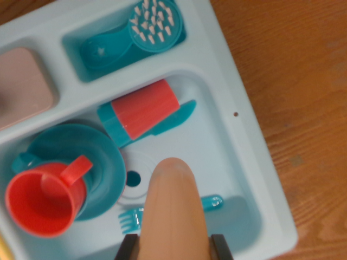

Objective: Pick detergent from the sink

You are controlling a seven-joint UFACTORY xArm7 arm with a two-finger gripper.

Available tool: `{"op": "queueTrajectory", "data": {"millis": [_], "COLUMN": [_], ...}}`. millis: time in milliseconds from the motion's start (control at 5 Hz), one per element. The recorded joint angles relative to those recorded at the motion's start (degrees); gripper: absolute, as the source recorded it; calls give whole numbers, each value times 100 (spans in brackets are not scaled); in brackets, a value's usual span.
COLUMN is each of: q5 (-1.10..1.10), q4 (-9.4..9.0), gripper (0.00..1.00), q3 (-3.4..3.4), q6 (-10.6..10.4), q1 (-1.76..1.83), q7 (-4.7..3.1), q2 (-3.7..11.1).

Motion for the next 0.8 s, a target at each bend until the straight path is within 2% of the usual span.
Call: {"op": "queueTrajectory", "data": {"millis": [200,400,600,800], "q5": [0,-13,-13,-25], "q4": [0,192,192,355], "gripper": [100,100,100,100], "q3": [0,-1,-1,-2], "q6": [0,263,263,486], "q1": [0,2,2,5], "q7": [0,9,9,17], "q2": [0,-72,-72,-133]}}
